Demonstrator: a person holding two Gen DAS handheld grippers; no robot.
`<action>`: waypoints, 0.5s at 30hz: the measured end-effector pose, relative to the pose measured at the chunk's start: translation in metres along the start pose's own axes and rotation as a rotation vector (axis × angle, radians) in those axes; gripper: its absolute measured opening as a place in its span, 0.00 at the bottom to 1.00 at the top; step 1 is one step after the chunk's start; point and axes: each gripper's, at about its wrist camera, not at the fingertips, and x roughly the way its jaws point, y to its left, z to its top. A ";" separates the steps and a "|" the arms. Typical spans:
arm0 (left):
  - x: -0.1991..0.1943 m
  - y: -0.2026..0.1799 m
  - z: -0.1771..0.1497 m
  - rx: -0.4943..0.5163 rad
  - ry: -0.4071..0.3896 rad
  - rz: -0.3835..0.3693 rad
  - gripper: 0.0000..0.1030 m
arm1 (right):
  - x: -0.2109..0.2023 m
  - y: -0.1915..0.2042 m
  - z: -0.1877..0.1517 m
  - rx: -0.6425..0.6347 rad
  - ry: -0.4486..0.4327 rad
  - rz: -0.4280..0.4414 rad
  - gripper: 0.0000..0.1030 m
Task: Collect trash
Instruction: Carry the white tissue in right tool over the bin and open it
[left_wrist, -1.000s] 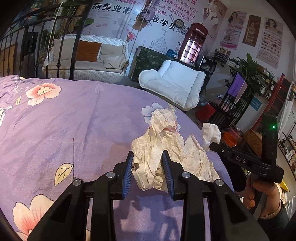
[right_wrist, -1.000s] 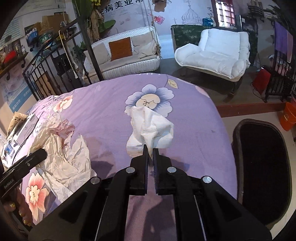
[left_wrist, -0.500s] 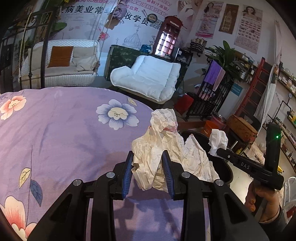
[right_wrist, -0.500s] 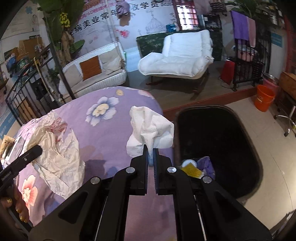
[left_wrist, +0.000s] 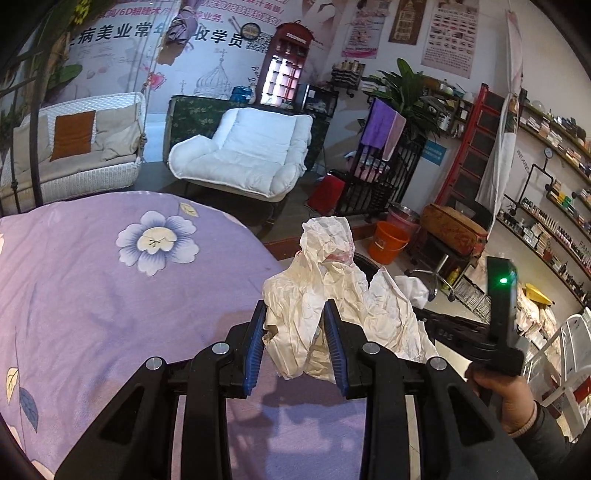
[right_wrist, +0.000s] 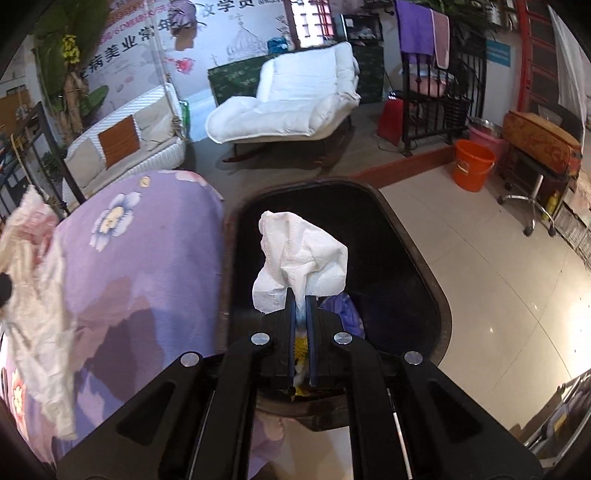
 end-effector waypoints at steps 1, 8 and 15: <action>0.003 -0.002 0.000 0.007 0.005 -0.004 0.31 | 0.008 -0.002 0.001 0.003 0.010 -0.009 0.06; 0.015 -0.012 -0.001 0.029 0.032 -0.011 0.31 | 0.055 -0.015 -0.001 0.049 0.089 -0.023 0.06; 0.027 -0.021 -0.001 0.049 0.054 -0.012 0.31 | 0.085 -0.022 -0.001 0.058 0.141 -0.016 0.16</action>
